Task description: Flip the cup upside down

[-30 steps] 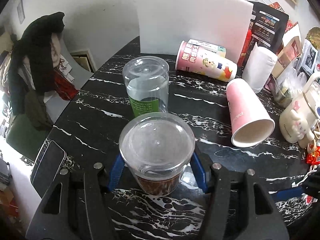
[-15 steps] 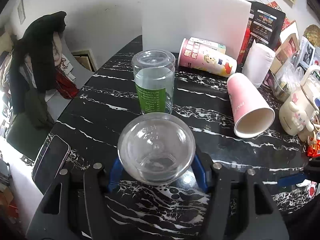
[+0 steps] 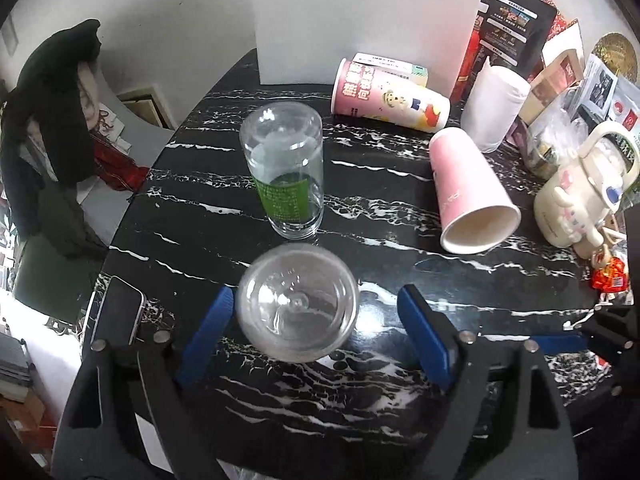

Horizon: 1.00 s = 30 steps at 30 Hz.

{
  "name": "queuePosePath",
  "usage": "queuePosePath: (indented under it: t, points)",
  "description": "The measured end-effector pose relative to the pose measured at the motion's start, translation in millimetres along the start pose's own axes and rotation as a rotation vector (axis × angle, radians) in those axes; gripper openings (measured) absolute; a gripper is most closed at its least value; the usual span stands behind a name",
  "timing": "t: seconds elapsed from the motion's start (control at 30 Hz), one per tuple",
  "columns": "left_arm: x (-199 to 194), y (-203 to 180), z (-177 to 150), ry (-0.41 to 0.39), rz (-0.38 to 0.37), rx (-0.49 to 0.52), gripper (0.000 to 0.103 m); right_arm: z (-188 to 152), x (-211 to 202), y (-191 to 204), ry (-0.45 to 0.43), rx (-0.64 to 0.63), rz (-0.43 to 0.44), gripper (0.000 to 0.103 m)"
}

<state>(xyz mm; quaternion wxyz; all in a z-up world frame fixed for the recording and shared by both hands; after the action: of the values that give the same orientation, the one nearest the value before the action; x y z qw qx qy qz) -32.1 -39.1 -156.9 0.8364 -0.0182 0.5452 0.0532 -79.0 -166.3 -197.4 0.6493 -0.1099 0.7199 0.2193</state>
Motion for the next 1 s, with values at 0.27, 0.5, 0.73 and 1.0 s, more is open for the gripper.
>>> queuePosePath:
  t: [0.27, 0.5, 0.73, 1.0]
  points:
    - [-39, 8, 21, 0.002, -0.001, 0.090, 0.086, 0, -31, 3, -0.071, 0.084, -0.006, 0.074]
    - [-67, 29, 35, -0.005, -0.007, 0.177, 0.088, 3, -62, 20, -0.139, 0.179, -0.009, 0.074]
    - [-89, 59, 52, -0.018, -0.047, 0.222, 0.089, 8, -95, 39, -0.231, 0.291, -0.046, 0.074]
    - [-108, 83, 58, -0.049, -0.087, 0.309, 0.090, 13, -114, 72, -0.323, 0.366, -0.075, 0.074]
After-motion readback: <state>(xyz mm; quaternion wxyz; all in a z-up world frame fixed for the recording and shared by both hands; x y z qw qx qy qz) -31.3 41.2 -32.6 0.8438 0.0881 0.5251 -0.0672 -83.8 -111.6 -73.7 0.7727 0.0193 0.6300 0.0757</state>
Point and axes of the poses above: each gripper's, at about its wrist camera, not at the fingertips, and x roughly the way its jaws point, y to its left, z to its top, the point moved 9 cm from there along x, roughly the way its jaws point, and after that the axes turned 5 degrees about y, right-handed, at the moved point
